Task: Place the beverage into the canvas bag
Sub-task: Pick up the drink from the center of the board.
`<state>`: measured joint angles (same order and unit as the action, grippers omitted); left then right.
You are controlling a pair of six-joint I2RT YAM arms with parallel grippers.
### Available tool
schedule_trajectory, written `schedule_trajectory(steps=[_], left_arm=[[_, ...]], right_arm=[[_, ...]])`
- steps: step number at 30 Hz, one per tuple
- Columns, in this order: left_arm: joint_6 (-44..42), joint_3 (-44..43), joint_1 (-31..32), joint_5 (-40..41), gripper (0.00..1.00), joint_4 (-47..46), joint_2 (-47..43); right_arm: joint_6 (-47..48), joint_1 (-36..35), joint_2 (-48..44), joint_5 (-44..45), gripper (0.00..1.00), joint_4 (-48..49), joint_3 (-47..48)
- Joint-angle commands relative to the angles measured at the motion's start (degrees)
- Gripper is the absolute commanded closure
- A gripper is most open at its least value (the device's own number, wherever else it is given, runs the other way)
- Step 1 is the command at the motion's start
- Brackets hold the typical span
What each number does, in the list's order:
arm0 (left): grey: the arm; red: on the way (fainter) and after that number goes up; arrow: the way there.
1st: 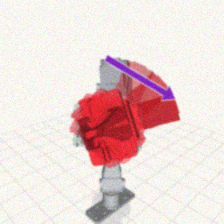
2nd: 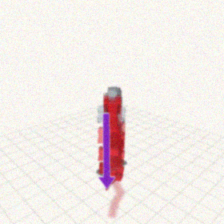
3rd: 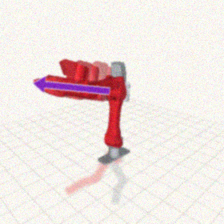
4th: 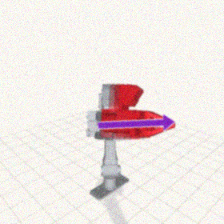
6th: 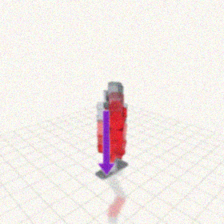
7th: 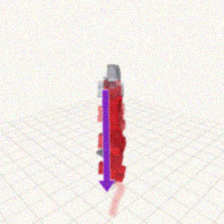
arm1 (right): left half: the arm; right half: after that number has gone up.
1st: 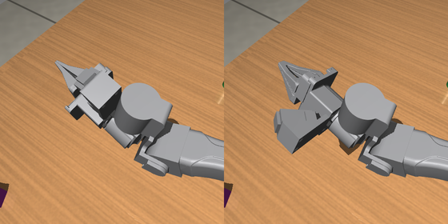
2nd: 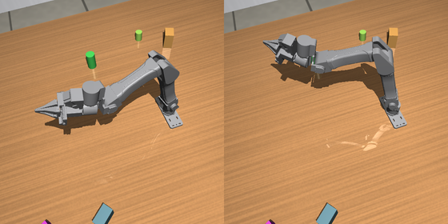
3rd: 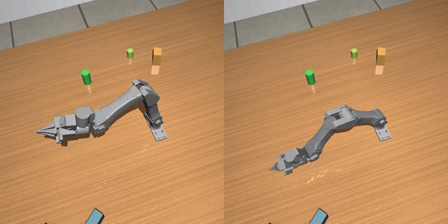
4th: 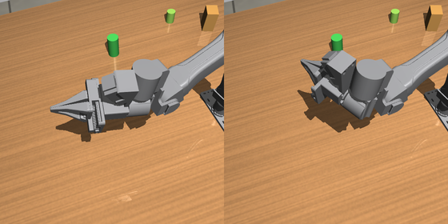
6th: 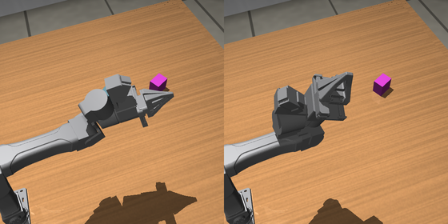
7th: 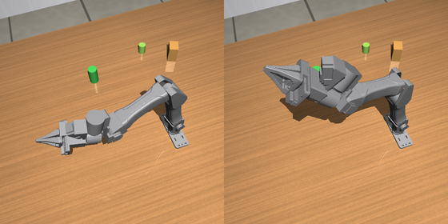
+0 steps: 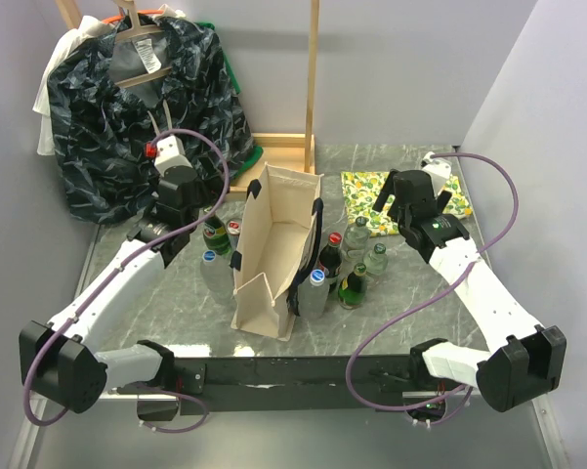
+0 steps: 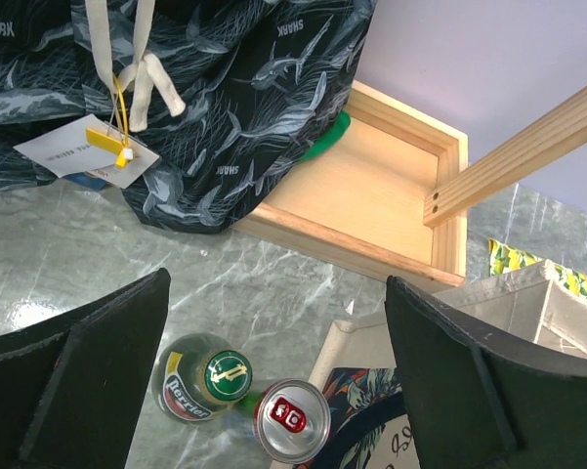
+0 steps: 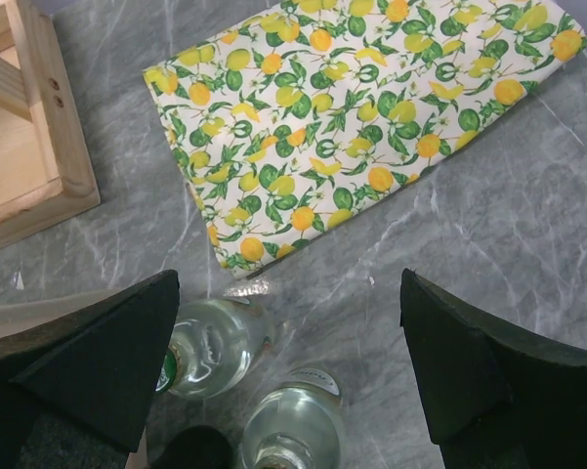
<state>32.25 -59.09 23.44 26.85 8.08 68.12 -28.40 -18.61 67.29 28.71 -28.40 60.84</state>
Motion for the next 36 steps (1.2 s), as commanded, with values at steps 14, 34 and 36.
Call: schedule_trajectory(steps=[14, 34, 36], left_arm=[[1.5, -1.11, 0.38, -3.38, 0.04, -0.08, -1.23], [-1.84, -1.38, 4.59, -5.93, 0.04, -0.25, -0.88], [-1.93, -1.73, 4.68, -5.93, 0.04, 0.01, -0.27]], right_arm=[[4.32, -2.3, -1.47, -4.72, 0.0, -2.52, 5.95], [3.45, -6.79, 6.88, -11.48, 0.35, -4.99, 8.51], [2.66, -7.23, 9.17, -11.83, 0.39, -5.26, 8.86]])
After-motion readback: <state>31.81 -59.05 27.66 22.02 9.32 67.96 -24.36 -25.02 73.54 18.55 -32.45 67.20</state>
